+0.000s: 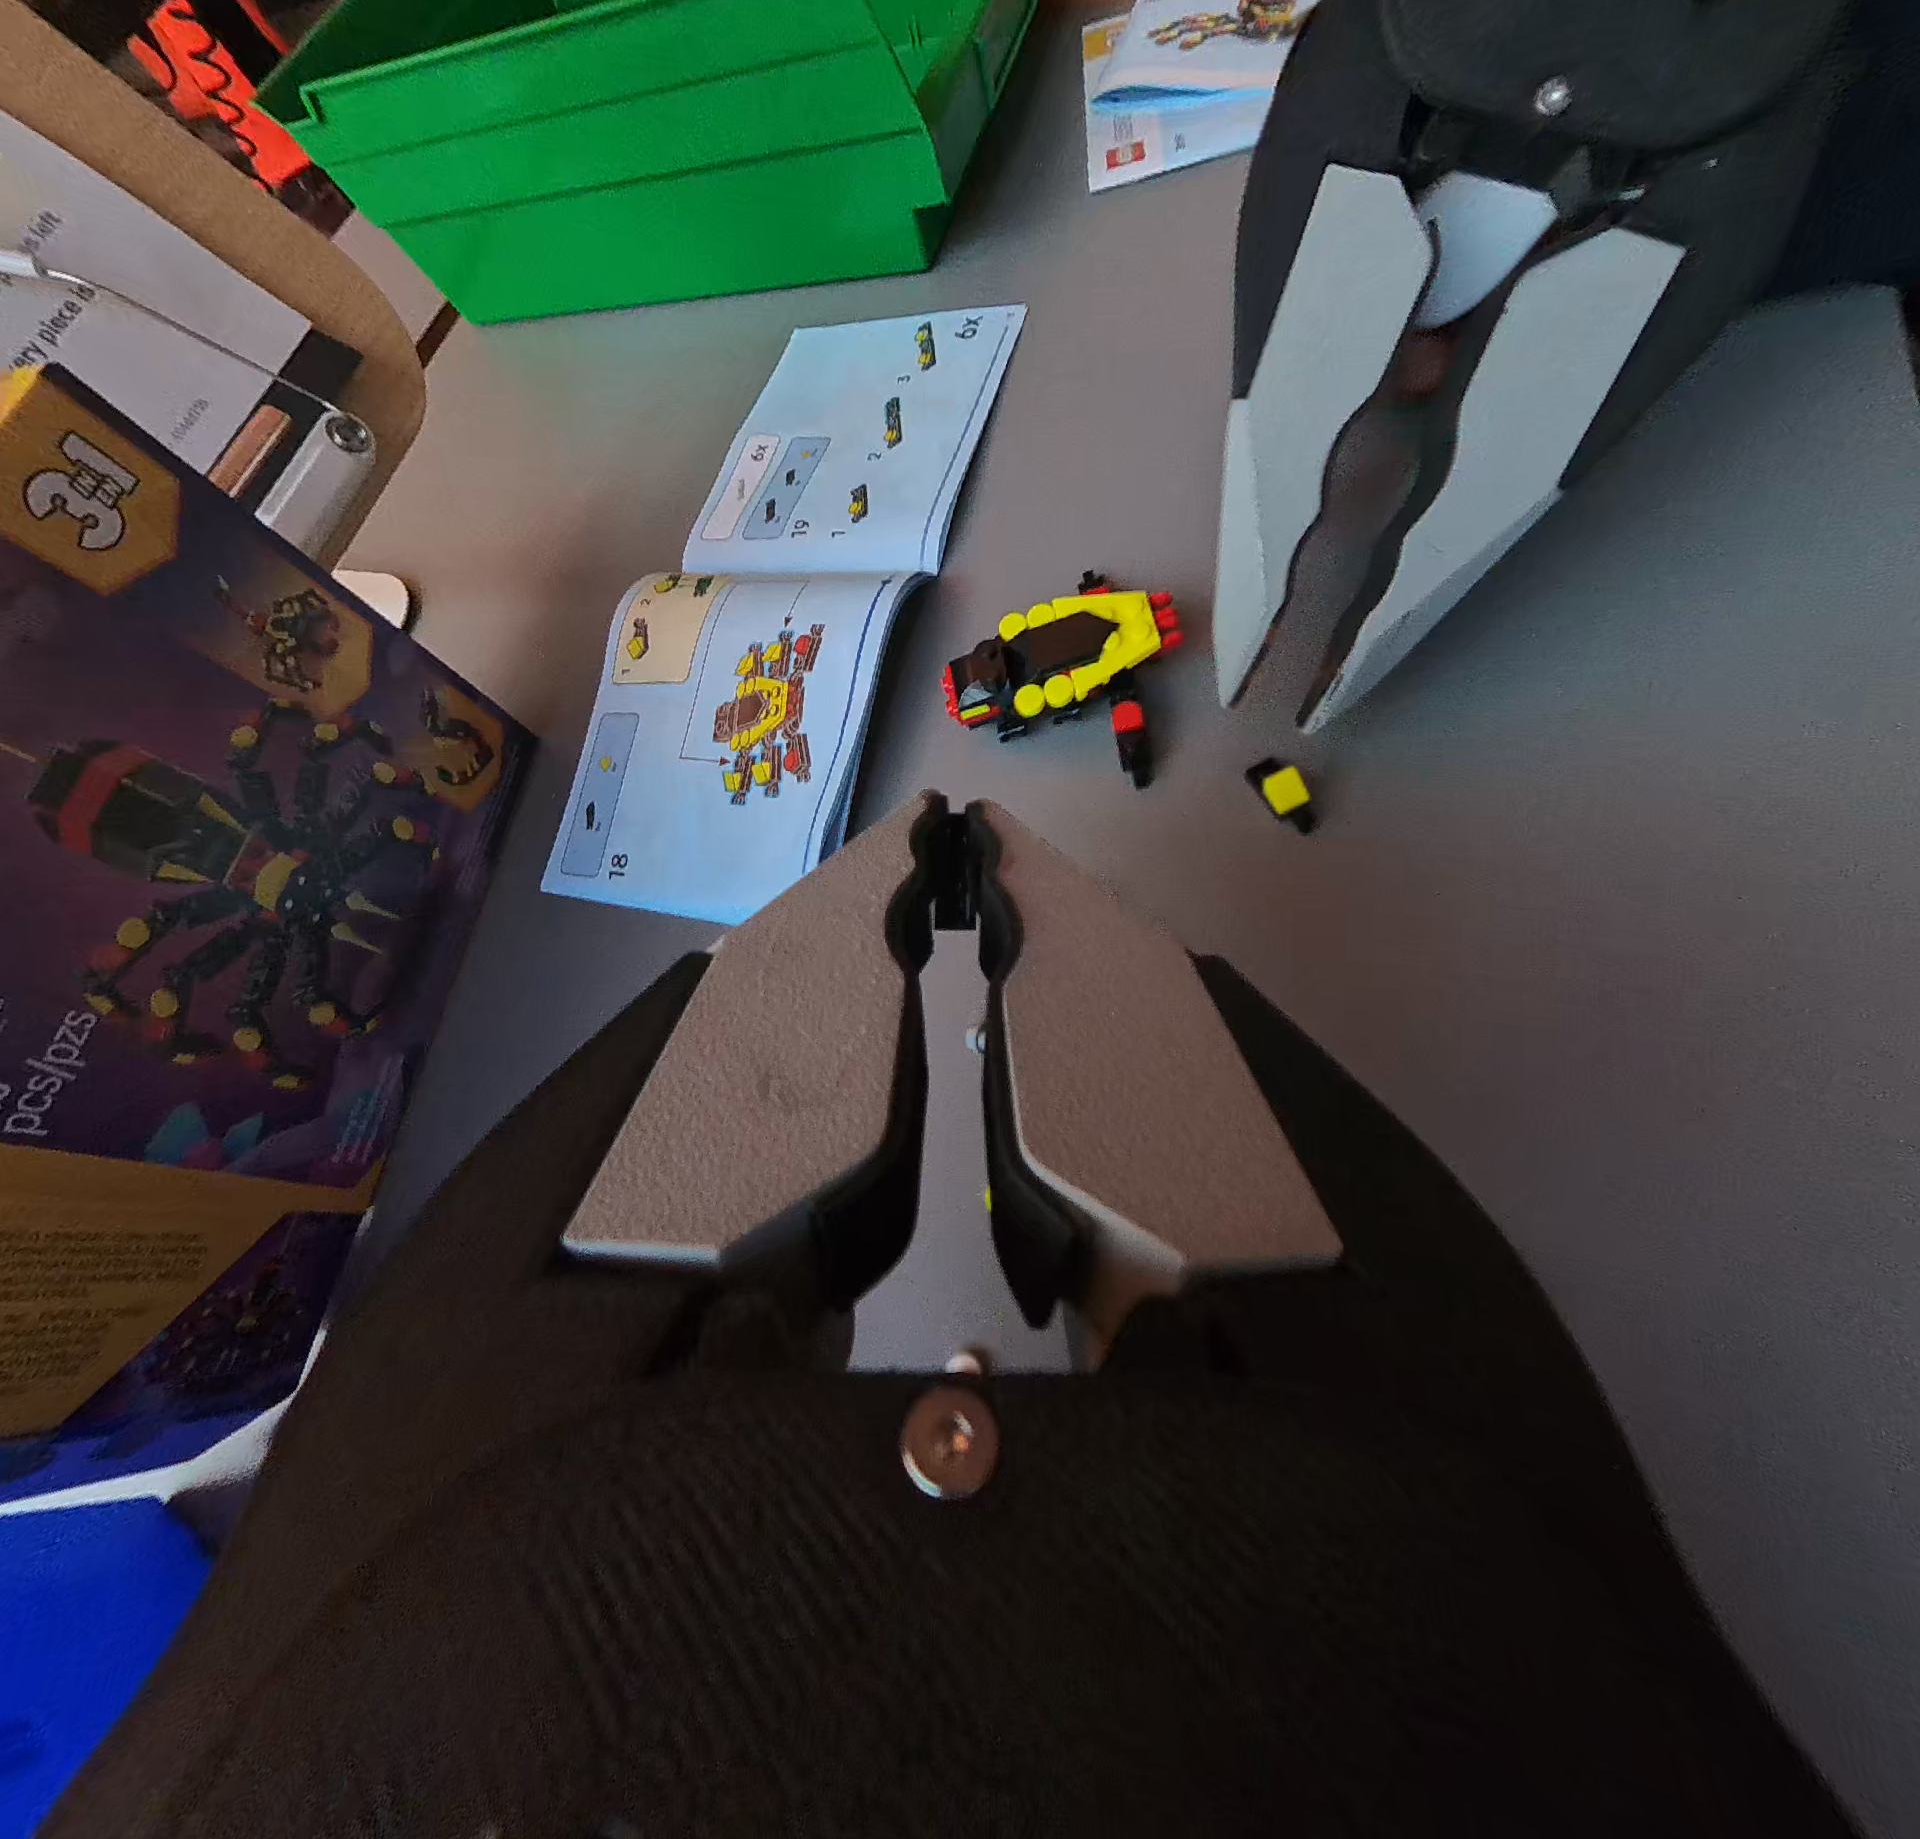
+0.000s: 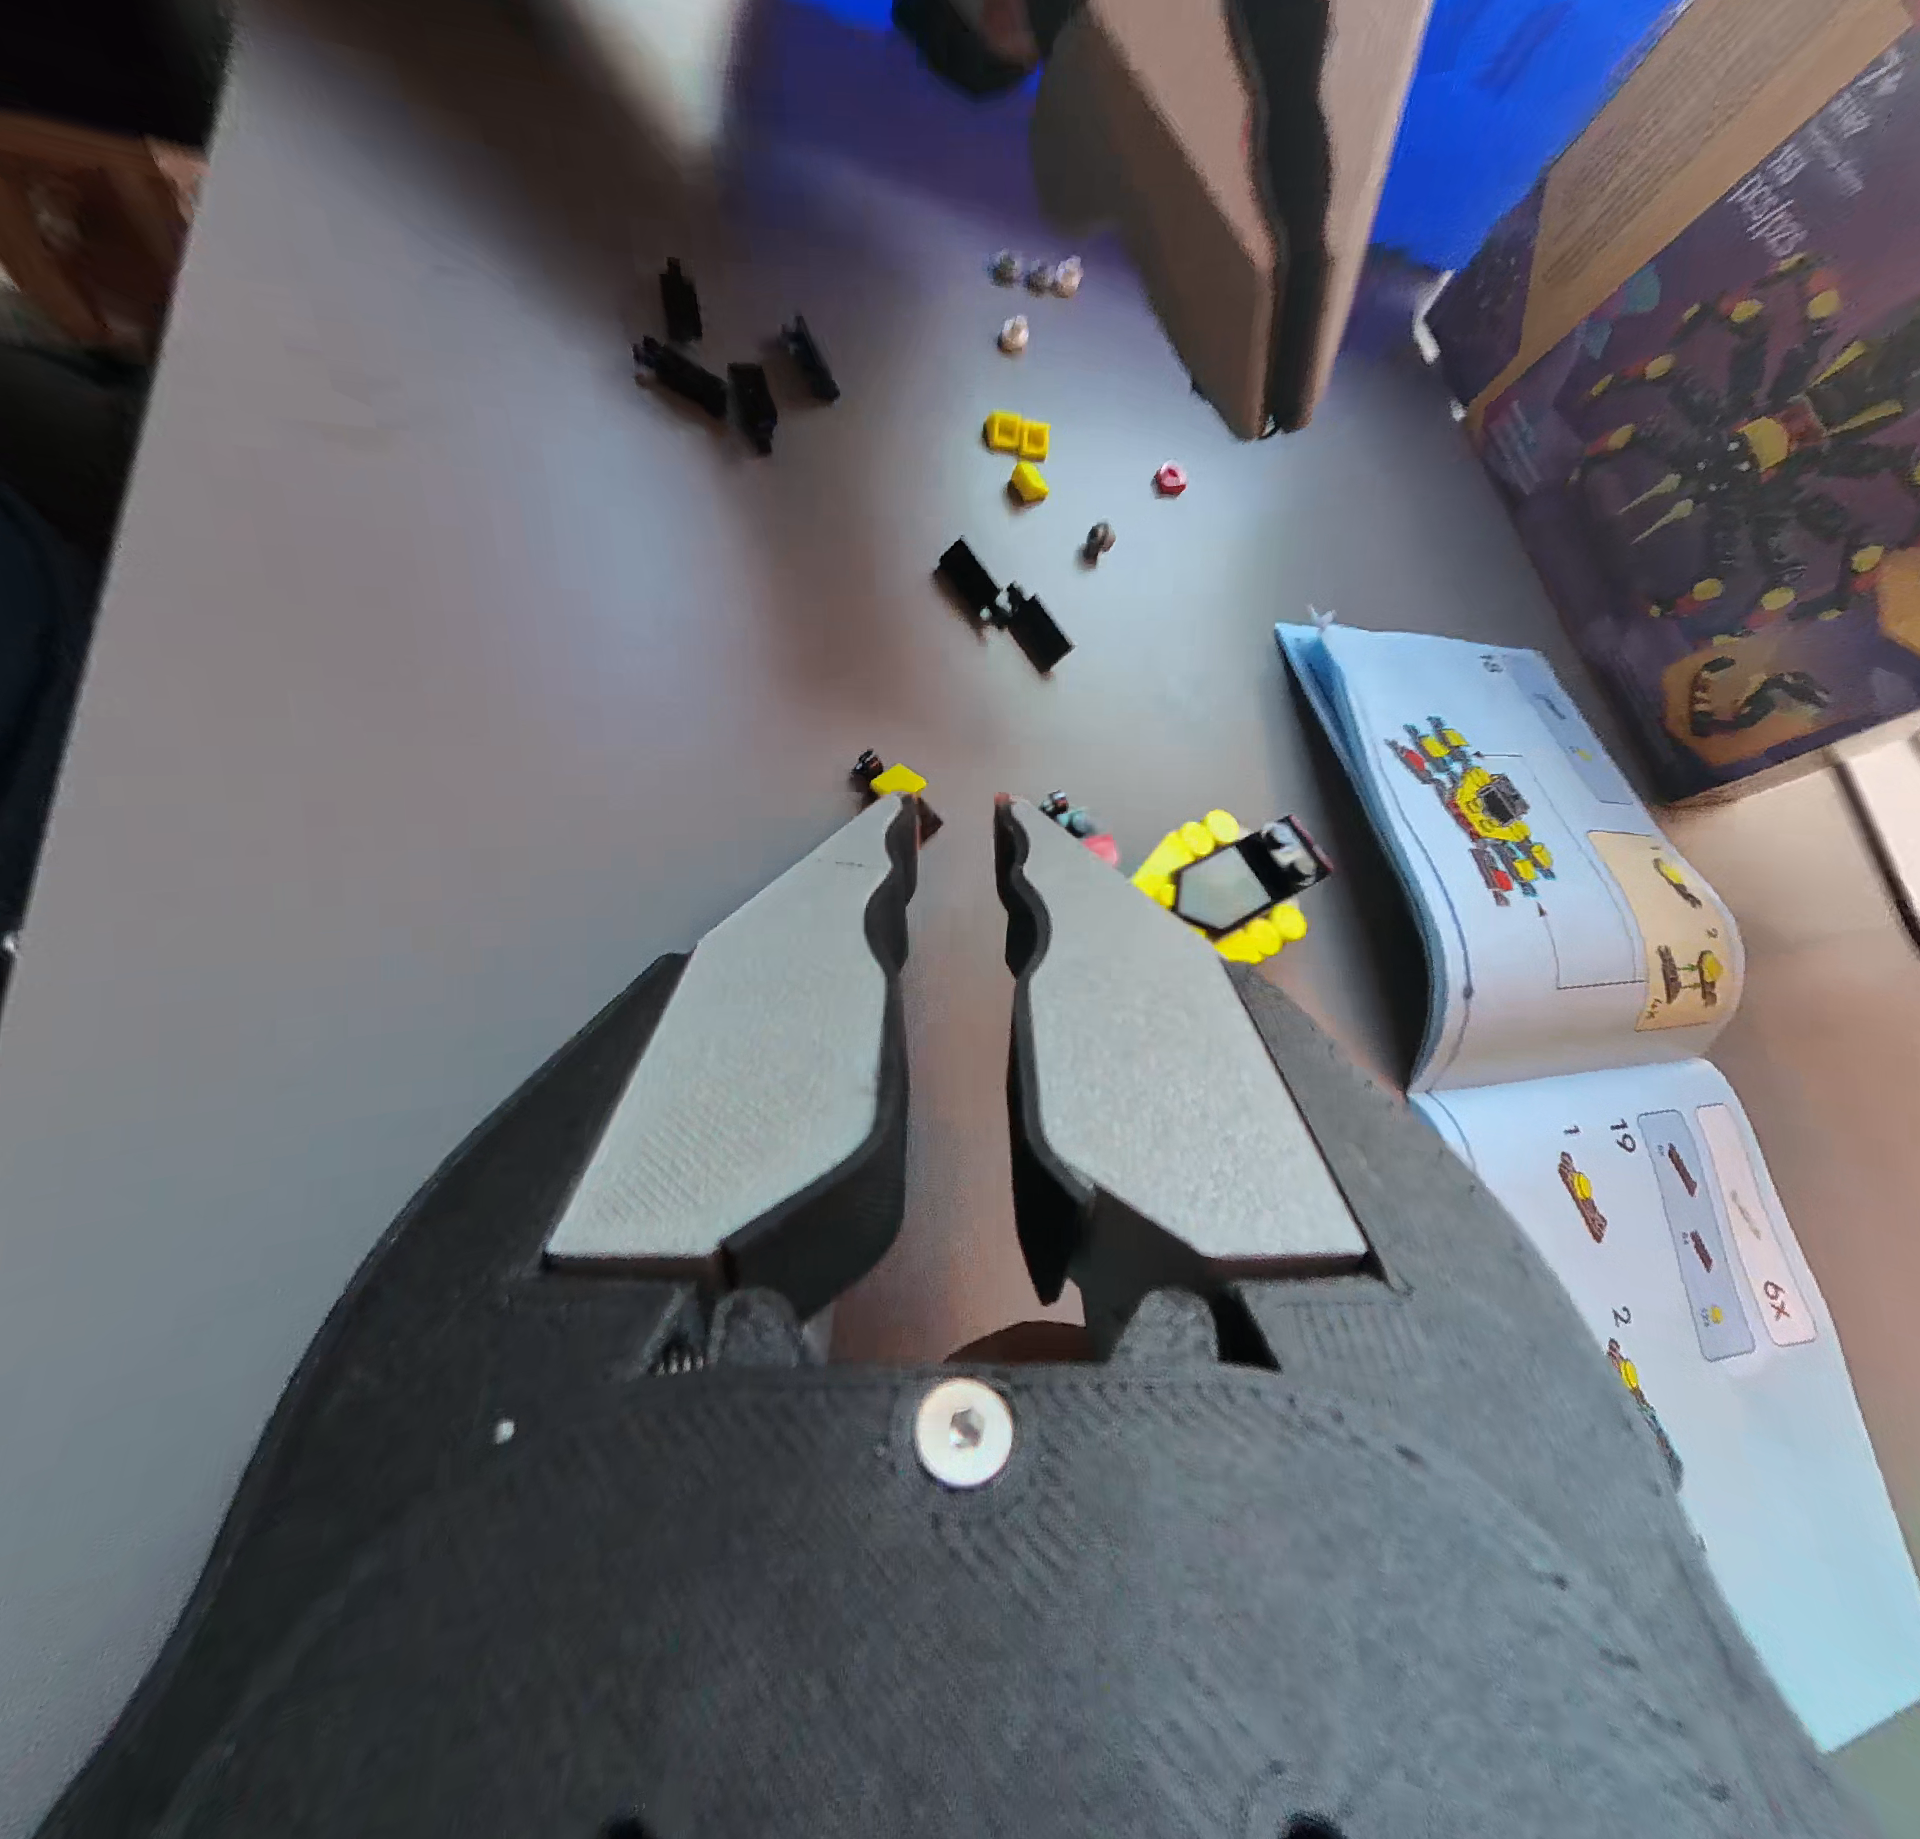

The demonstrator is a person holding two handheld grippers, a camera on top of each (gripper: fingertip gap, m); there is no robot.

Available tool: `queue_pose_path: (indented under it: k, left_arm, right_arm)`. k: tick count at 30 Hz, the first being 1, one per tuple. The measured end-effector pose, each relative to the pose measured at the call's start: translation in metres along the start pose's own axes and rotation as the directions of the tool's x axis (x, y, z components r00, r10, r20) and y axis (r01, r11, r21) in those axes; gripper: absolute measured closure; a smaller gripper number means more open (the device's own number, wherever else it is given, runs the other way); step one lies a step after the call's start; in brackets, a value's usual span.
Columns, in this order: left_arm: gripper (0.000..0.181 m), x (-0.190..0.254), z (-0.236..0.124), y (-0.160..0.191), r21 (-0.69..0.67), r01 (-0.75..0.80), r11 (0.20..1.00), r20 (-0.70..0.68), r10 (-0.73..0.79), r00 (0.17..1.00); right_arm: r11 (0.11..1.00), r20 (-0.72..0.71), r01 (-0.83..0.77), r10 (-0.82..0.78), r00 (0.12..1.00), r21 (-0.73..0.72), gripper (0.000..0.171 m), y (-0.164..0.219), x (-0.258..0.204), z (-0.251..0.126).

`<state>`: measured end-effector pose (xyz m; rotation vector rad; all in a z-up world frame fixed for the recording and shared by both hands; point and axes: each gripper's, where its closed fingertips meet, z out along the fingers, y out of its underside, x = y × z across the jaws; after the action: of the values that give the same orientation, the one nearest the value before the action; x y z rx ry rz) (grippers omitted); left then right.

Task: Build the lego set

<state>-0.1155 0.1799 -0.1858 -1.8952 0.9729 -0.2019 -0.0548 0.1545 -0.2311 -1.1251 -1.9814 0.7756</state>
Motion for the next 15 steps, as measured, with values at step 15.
queue_pose_path:
  k: [15]
  left_arm:
    - [0.181, 0.065, -0.002, -0.06, 0.334, -0.137, 0.932, -0.098, 0.179, 0.979]
  right_arm:
    - [0.941, -0.044, -0.112, 0.132, 0.99, 0.319, 0.146, -0.055, 0.012, -0.027]
